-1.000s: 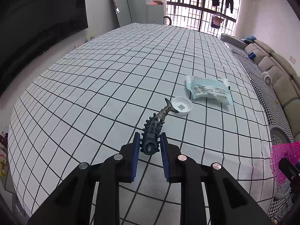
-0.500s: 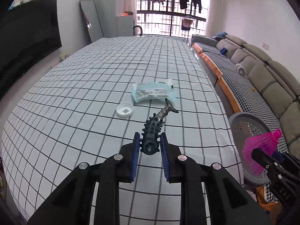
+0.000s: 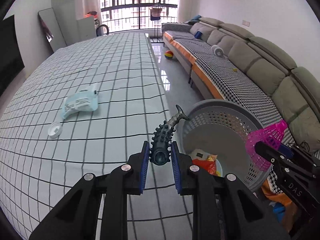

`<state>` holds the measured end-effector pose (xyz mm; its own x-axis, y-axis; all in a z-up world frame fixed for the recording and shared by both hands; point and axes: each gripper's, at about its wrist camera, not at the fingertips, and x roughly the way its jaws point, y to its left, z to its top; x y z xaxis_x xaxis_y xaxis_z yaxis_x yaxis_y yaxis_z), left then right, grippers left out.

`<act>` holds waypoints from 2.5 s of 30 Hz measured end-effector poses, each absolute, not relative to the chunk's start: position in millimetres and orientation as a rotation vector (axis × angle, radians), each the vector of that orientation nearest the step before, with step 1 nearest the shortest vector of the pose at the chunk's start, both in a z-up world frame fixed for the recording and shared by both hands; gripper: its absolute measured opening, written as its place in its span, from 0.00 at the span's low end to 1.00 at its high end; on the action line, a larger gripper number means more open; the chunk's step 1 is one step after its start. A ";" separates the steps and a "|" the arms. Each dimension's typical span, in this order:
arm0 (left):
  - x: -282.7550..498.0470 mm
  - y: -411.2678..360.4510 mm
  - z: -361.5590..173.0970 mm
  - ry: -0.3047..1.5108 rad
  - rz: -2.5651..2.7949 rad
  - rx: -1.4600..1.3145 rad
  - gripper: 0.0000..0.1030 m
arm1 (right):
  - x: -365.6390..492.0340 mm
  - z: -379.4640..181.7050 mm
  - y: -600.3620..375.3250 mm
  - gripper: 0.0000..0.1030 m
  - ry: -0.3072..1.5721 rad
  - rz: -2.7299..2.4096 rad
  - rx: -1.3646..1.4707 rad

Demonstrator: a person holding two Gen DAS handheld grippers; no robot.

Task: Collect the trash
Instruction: 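Carry the shuttlecock and grey toy over the basket and open both grippers, then move both grippers back over the table toward the white bottle cap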

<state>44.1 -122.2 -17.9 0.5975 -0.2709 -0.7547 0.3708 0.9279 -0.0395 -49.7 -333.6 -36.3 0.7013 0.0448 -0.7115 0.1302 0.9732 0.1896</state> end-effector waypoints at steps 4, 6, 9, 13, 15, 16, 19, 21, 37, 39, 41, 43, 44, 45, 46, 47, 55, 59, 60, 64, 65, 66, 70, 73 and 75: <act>46.0 -153.6 -25.4 0.871 -0.421 0.163 0.21 | -48.1 -45.4 -356.3 0.33 0.811 -0.077 0.250; 48.3 -167.1 -29.6 0.888 -0.447 0.172 0.21 | -45.5 -51.3 -366.3 0.33 0.823 -0.084 0.265; 47.9 -185.4 -36.0 0.901 -0.466 0.200 0.21 | -43.9 -59.7 -381.3 0.33 0.838 -0.100 0.283; 46.8 -201.0 -41.2 0.913 -0.485 0.223 0.22 | -41.7 -68.1 -398.1 0.35 0.851 -0.111 0.309; 46.2 -204.3 -40.8 0.908 -0.486 0.226 0.23 | -42.6 -69.4 -402.5 0.39 0.846 -0.114 0.315; 45.9 -205.5 -40.1 0.904 -0.488 0.226 0.23 | -43.3 -69.9 -404.1 0.40 0.842 -0.113 0.317; 45.2 -207.7 -40.6 0.900 -0.482 0.232 0.32 | -45.3 -70.6 -406.0 0.47 0.833 -0.120 0.319; 47.1 -207.1 -41.0 0.901 -0.474 0.232 0.38 | -46.5 -69.3 -406.8 0.56 0.822 -0.125 0.323; 43.0 -171.4 -30.1 0.859 -0.384 0.165 0.77 | -51.3 -61.7 -387.3 0.68 0.801 -0.096 0.329; 44.2 -163.3 -28.7 0.858 -0.365 0.154 0.78 | -50.2 -60.5 -380.7 0.68 0.799 -0.086 0.320; 44.2 -153.3 -26.7 0.854 -0.347 0.139 0.80 | -48.9 -58.7 -372.6 0.68 0.799 -0.076 0.299; 44.2 -143.6 -24.8 0.846 -0.326 0.127 0.82 | -47.9 -57.0 -366.4 0.68 0.795 -0.073 0.276; 45.0 -138.8 -24.0 0.843 -0.315 0.124 0.82 | -46.9 -56.0 -362.9 0.69 0.793 -0.073 0.267; 46.2 -134.2 -22.8 0.841 -0.306 0.120 0.82 | -45.6 -55.3 -360.6 0.68 0.793 -0.073 0.263; 47.3 -129.6 -21.4 0.839 -0.300 0.113 0.82 | -44.2 -54.5 -358.9 0.68 0.794 -0.071 0.262; 48.1 -124.3 -20.0 0.837 -0.295 0.104 0.82 | -42.7 -53.3 -356.8 0.68 0.792 -0.070 0.262; 53.3 -88.9 -7.8 0.810 -0.267 0.072 0.82 | -37.5 -38.5 -339.8 0.69 0.735 -0.086 0.240; 51.2 -69.8 -3.4 0.792 -0.235 0.087 0.82 | -38.4 -36.0 -336.1 0.69 0.709 -0.098 0.271; 50.9 -64.4 -3.4 0.792 -0.223 0.087 0.82 | -38.8 -37.1 -335.0 0.69 0.708 -0.090 0.285; 53.5 -43.8 -10.1 0.808 -0.187 0.058 0.82 | -33.8 -43.3 -325.3 0.70 0.735 -0.068 0.283; 55.2 -39.9 -12.4 0.814 -0.176 0.052 0.82 | -31.9 -43.6 -322.2 0.70 0.742 -0.058 0.282; 57.1 -35.9 -14.4 0.821 -0.165 0.045 0.82 | -30.0 -43.2 -319.3 0.70 0.746 -0.048 0.279; 63.4 -18.9 -18.9 0.839 -0.138 0.010 0.82 | -24.6 -38.4 -305.7 0.70 0.745 -0.021 0.249; 65.6 -8.0 -16.8 0.831 -0.112 0.006 0.82 | -20.1 -35.8 -297.8 0.70 0.744 -0.004 0.241; 66.6 0.7 -14.5 0.825 -0.097 -0.005 0.84 | -16.3 -34.6 -291.8 0.70 0.744 0.008 0.238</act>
